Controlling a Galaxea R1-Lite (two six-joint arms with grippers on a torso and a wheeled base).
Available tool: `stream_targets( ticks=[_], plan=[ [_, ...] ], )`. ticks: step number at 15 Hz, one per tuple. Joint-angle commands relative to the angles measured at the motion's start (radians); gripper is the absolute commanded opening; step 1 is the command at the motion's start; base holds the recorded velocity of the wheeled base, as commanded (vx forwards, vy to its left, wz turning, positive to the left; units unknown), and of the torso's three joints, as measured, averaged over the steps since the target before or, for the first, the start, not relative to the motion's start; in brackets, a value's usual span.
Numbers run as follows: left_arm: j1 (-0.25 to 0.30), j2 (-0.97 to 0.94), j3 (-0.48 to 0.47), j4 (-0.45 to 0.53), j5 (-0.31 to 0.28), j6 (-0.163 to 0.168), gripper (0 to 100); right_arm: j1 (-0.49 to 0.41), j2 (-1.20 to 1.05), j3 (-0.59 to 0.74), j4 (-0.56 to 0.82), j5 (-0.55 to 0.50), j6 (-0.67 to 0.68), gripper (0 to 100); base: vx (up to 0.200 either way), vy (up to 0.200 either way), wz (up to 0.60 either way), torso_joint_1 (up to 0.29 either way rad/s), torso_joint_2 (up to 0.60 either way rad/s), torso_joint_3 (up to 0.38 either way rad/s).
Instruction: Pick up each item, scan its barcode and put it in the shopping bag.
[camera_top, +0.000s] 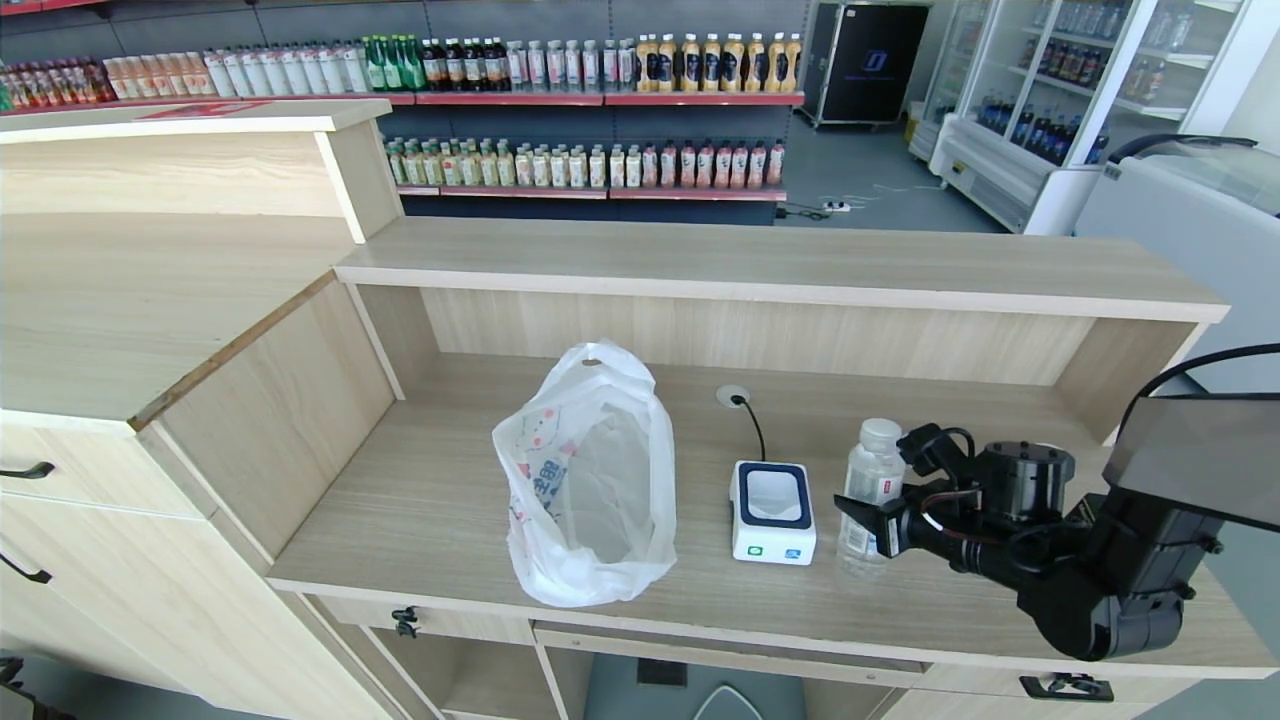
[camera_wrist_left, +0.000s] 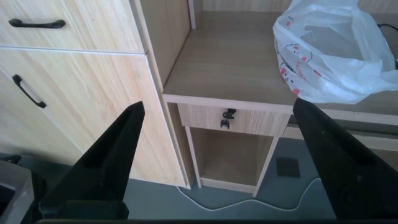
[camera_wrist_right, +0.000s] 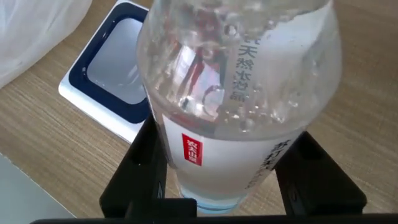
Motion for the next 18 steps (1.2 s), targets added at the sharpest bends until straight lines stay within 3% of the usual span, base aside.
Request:
stream_targets(
  ticks=[1, 4, 7, 10, 14, 16, 18],
  plan=[
    [0.0, 0.0, 0.0, 0.0, 0.0, 0.0, 100, -0.007, -0.019, 0.005, -0.001, 0.006, 0.0, 0, 0.0, 0.0, 0.0, 0.0, 0.0, 0.0],
    [0.0, 0.0, 0.0, 0.0, 0.0, 0.0, 100, -0.018, -0.075, 0.02, 0.009, 0.003, 0.021, 0, 0.0, 0.0, 0.0, 0.0, 0.0, 0.0],
    [0.0, 0.0, 0.0, 0.0, 0.0, 0.0, 100, -0.023, -0.194, 0.035, 0.019, 0.01, 0.136, 0, 0.0, 0.0, 0.0, 0.0, 0.0, 0.0],
    [0.0, 0.0, 0.0, 0.0, 0.0, 0.0, 100, -0.016, -0.512, 0.026, 0.214, 0.104, 0.27, 0, 0.0, 0.0, 0.0, 0.0, 0.0, 0.0],
    [0.0, 0.0, 0.0, 0.0, 0.0, 0.0, 100, -0.018, -0.923, -0.063, 0.625, 0.282, 0.425, 0, 0.0, 0.0, 0.0, 0.0, 0.0, 0.0],
    [0.0, 0.0, 0.0, 0.0, 0.0, 0.0, 100, -0.019, -1.012, -0.064, 0.67, 0.418, 0.461, 0, 0.0, 0.0, 0.0, 0.0, 0.0, 0.0],
    [0.0, 0.0, 0.0, 0.0, 0.0, 0.0, 100, -0.021, -1.055, -0.071, 0.674, 0.452, 0.494, 0, 0.0, 0.0, 0.0, 0.0, 0.0, 0.0]
  ],
)
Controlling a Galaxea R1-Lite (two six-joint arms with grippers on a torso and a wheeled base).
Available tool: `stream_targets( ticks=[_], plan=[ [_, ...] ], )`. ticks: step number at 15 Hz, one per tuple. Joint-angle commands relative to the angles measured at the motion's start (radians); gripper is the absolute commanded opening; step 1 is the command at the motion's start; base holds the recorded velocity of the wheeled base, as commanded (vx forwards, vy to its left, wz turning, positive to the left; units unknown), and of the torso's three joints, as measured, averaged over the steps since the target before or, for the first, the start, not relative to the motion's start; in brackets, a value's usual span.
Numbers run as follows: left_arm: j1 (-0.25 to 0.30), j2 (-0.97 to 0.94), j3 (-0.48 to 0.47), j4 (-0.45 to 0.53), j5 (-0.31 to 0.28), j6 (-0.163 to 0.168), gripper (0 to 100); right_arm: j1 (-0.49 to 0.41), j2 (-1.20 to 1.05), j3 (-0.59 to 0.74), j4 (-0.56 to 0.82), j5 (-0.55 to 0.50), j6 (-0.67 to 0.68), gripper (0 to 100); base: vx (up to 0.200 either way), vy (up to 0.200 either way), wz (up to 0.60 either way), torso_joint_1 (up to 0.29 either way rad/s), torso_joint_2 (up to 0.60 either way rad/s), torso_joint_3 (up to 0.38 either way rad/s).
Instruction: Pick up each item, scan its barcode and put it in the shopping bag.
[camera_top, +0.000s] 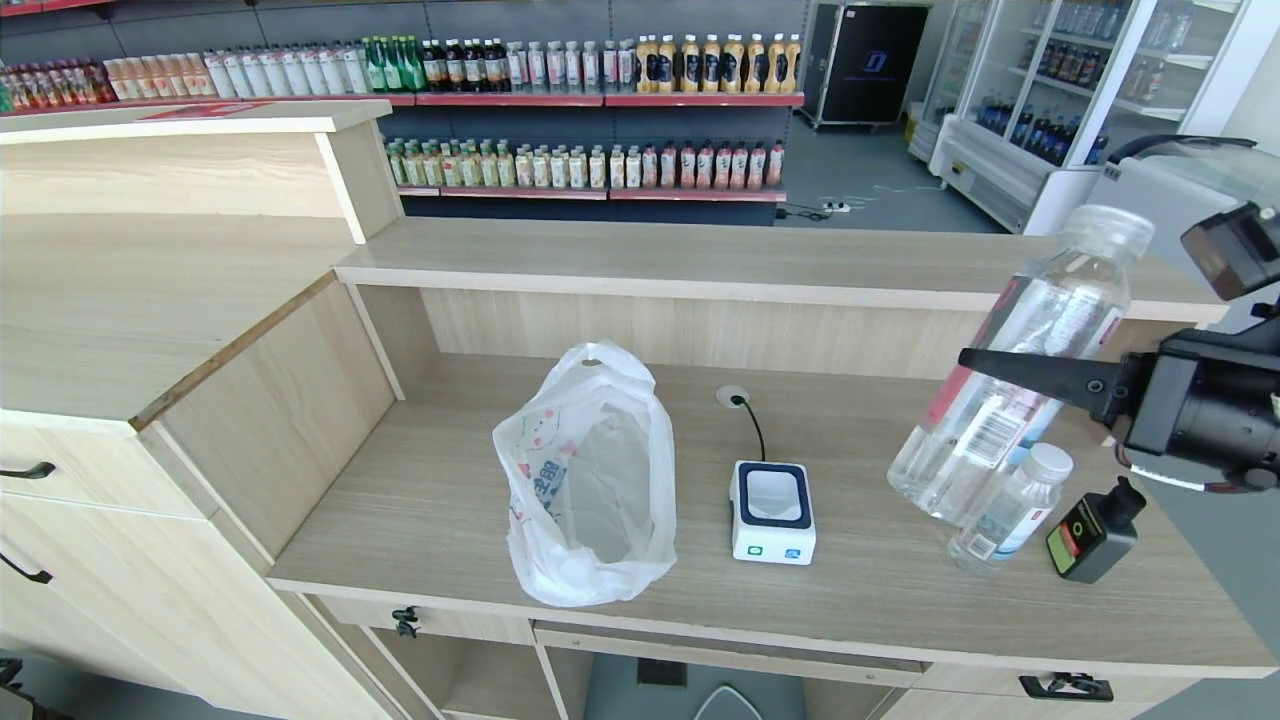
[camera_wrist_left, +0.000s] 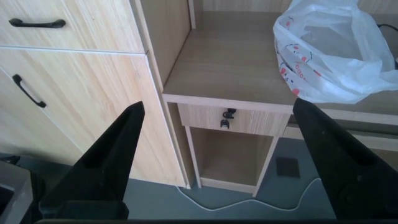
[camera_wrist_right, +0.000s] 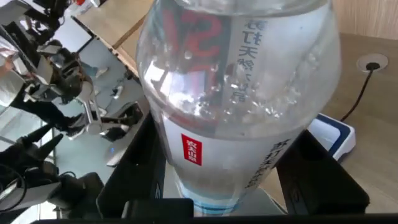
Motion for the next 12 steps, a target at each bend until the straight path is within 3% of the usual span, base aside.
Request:
stream_targets(
  ticks=[1, 4, 8, 12],
  plan=[
    [0.0, 0.0, 0.0, 0.0, 0.0, 0.0, 100, -0.001, -0.135, -0.022, 0.013, 0.016, 0.022, 0, 0.0, 0.0, 0.0, 0.0, 0.0, 0.0],
    [0.0, 0.0, 0.0, 0.0, 0.0, 0.0, 100, 0.003, -0.179, -0.076, 0.015, 0.082, 0.115, 0, 0.0, 0.0, 0.0, 0.0, 0.0, 0.0],
    [0.0, 0.0, 0.0, 0.0, 0.0, 0.0, 100, 0.003, -0.277, -0.061, 0.015, 0.229, 0.255, 0, 0.0, 0.0, 0.0, 0.0, 0.0, 0.0],
    [0.0, 0.0, 0.0, 0.0, 0.0, 0.0, 100, 0.003, -0.346, -0.027, 0.013, 0.323, 0.312, 0, 0.0, 0.0, 0.0, 0.0, 0.0, 0.0]
  ],
)
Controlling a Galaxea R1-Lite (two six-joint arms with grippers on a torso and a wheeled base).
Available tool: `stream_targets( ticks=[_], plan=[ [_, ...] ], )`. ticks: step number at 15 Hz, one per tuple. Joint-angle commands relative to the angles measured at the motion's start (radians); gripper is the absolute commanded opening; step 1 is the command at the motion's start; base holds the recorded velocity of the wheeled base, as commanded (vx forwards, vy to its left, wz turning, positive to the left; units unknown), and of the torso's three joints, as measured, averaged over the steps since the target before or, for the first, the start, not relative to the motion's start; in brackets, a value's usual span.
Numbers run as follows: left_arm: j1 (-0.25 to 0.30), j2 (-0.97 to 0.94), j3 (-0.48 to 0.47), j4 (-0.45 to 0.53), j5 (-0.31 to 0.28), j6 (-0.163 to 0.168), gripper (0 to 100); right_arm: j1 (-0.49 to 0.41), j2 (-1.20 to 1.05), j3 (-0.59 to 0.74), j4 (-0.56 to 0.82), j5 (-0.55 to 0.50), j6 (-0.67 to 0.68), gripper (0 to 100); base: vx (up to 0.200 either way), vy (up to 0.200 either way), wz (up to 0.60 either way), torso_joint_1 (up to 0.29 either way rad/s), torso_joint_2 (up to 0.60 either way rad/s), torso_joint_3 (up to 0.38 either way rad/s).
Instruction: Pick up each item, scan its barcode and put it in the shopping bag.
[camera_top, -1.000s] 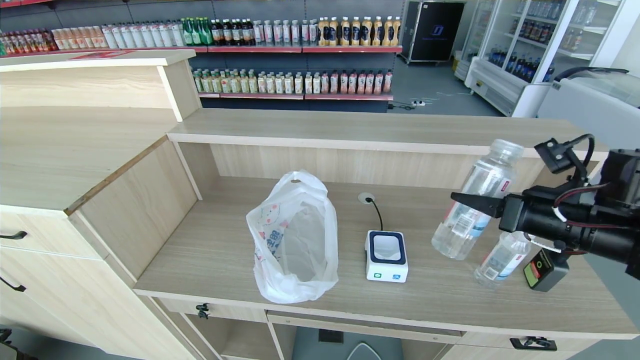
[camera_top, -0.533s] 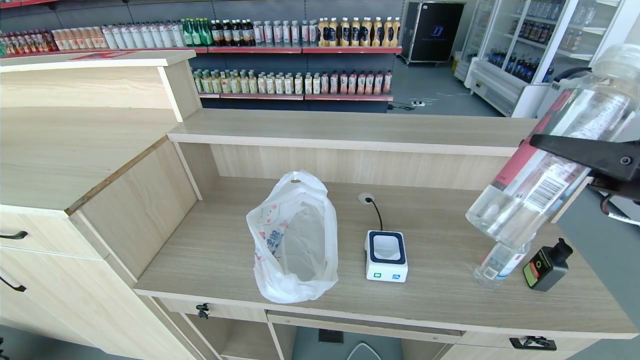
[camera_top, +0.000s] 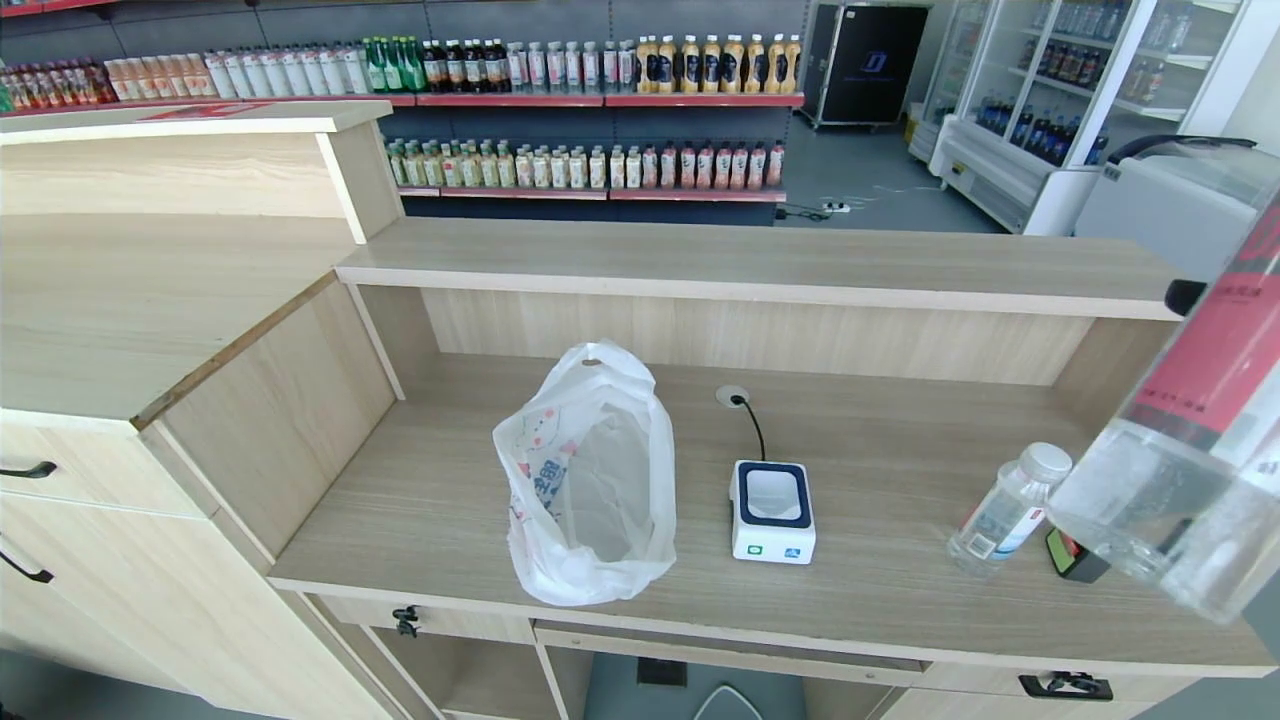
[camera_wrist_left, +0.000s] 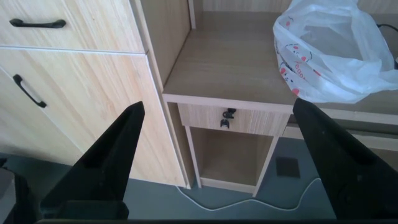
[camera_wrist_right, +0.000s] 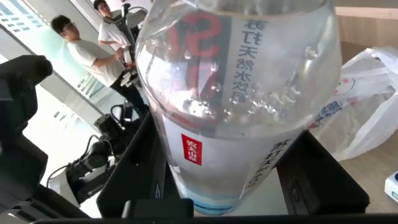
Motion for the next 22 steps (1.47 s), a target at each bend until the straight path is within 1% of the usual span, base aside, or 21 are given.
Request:
stream_targets(
  ticks=[1, 3, 4, 9, 12, 15, 16, 17, 18, 19, 20, 21, 22],
  plan=[
    [0.0, 0.0, 0.0, 0.0, 0.0, 0.0, 100, 0.0, -0.074, 0.021, -0.001, 0.034, 0.049, 0, 0.0, 0.0, 0.0, 0.0, 0.0, 0.0],
    [0.0, 0.0, 0.0, 0.0, 0.0, 0.0, 100, 0.0, -0.129, 0.032, -0.004, 0.08, 0.123, 0, 0.0, 0.0, 0.0, 0.0, 0.0, 0.0],
    [0.0, 0.0, 0.0, 0.0, 0.0, 0.0, 100, 0.0, -0.141, 0.033, -0.004, 0.086, 0.135, 0, 0.0, 0.0, 0.0, 0.0, 0.0, 0.0],
    [0.0, 0.0, 0.0, 0.0, 0.0, 0.0, 100, 0.0, -0.144, 0.033, -0.006, 0.088, 0.137, 0, 0.0, 0.0, 0.0, 0.0, 0.0, 0.0],
    [0.0, 0.0, 0.0, 0.0, 0.0, 0.0, 100, 0.0, -0.16, 0.041, -0.003, 0.121, 0.138, 0, 0.0, 0.0, 0.0, 0.0, 0.0, 0.0],
    [0.0, 0.0, 0.0, 0.0, 0.0, 0.0, 100, 0.0, -0.151, 0.045, -0.006, 0.12, 0.137, 0, 0.0, 0.0, 0.0, 0.0, 0.0, 0.0],
    [0.0, 0.0, 0.0, 0.0, 0.0, 0.0, 100, -0.013, -0.131, 0.044, -0.012, 0.115, 0.127, 0, 0.0, 0.0, 0.0, 0.0, 0.0, 0.0],
    [0.0, 0.0, 0.0, 0.0, 0.0, 0.0, 100, -0.059, -0.103, 0.042, -0.014, 0.109, 0.098, 0, 0.0, 0.0, 0.0, 0.0, 0.0, 0.0],
    [0.0, 0.0, 0.0, 0.0, 0.0, 0.0, 100, -0.136, -0.065, 0.052, -0.012, 0.1, 0.023, 0, 0.0, 0.0, 0.0, 0.0, 0.0, 0.0],
    [0.0, 0.0, 0.0, 0.0, 0.0, 0.0, 100, -0.182, -0.034, 0.068, -0.014, 0.097, -0.032, 0, 0.0, 0.0, 0.0, 0.0, 0.0, 0.0],
    [0.0, 0.0, 0.0, 0.0, 0.0, 0.0, 100, -0.266, 0.026, 0.101, -0.014, 0.089, -0.144, 0, 0.0, 0.0, 0.0, 0.0, 0.0, 0.0],
    [0.0, 0.0, 0.0, 0.0, 0.0, 0.0, 100, -0.317, 0.06, 0.121, -0.014, 0.062, -0.213, 0, 0.0, 0.0, 0.0, 0.0, 0.0, 0.0],
    [0.0, 0.0, 0.0, 0.0, 0.0, 0.0, 100, -0.332, 0.081, 0.141, -0.014, -0.009, -0.273, 0, 0.0, 0.0, 0.0, 0.0, 0.0, 0.0]
  ],
)
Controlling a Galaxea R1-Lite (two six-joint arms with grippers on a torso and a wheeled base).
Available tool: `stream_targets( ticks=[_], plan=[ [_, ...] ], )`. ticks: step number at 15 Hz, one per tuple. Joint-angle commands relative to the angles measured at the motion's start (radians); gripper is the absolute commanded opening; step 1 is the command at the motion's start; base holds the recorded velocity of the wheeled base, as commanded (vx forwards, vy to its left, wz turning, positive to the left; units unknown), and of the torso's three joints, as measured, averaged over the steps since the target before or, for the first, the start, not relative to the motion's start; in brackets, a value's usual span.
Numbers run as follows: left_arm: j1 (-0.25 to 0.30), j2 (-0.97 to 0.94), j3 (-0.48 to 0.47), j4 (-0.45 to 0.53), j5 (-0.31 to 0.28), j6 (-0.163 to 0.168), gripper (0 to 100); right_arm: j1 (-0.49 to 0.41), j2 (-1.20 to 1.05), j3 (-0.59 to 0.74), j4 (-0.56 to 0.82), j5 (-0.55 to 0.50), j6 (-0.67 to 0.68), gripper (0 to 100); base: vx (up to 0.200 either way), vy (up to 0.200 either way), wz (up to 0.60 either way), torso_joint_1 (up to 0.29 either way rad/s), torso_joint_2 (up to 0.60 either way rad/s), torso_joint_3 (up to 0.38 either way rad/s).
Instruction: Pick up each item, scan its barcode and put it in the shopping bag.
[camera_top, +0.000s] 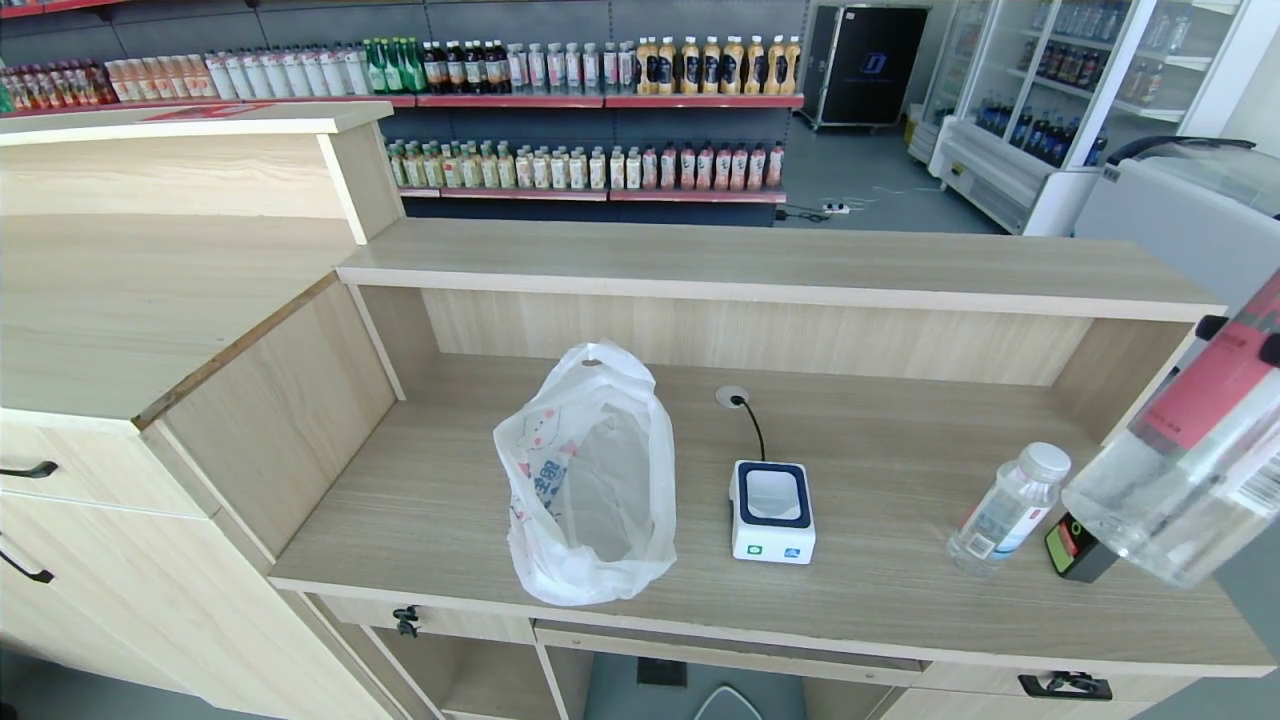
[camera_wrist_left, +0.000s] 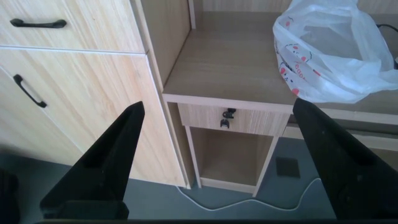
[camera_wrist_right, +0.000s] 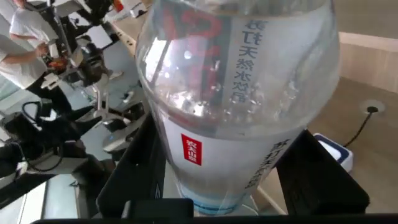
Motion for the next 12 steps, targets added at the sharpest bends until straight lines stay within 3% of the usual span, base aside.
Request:
stream_targets(
  ticks=[1, 9, 10, 11, 12],
  plan=[
    [0.0, 0.0, 0.0, 0.0, 0.0, 0.0, 100, -0.062, 0.107, 0.047, -0.002, -0.129, -0.067, 0, 0.0, 0.0, 0.0, 0.0, 0.0, 0.0],
    [0.0, 0.0, 0.0, 0.0, 0.0, 0.0, 100, -0.033, 0.185, 0.107, 0.041, -0.564, -0.354, 0, 0.0, 0.0, 0.0, 0.0, 0.0, 0.0],
    [0.0, 0.0, 0.0, 0.0, 0.0, 0.0, 100, -0.03, 0.202, 0.11, 0.071, -0.6, -0.429, 0, 0.0, 0.0, 0.0, 0.0, 0.0, 0.0],
    [0.0, 0.0, 0.0, 0.0, 0.0, 0.0, 100, -0.027, 0.262, 0.108, 0.099, -0.664, -0.6, 0, 0.0, 0.0, 0.0, 0.0, 0.0, 0.0],
    [0.0, 0.0, 0.0, 0.0, 0.0, 0.0, 100, -0.029, 0.297, 0.102, 0.097, -0.664, -0.673, 0, 0.0, 0.0, 0.0, 0.0, 0.0, 0.0]
  ],
)
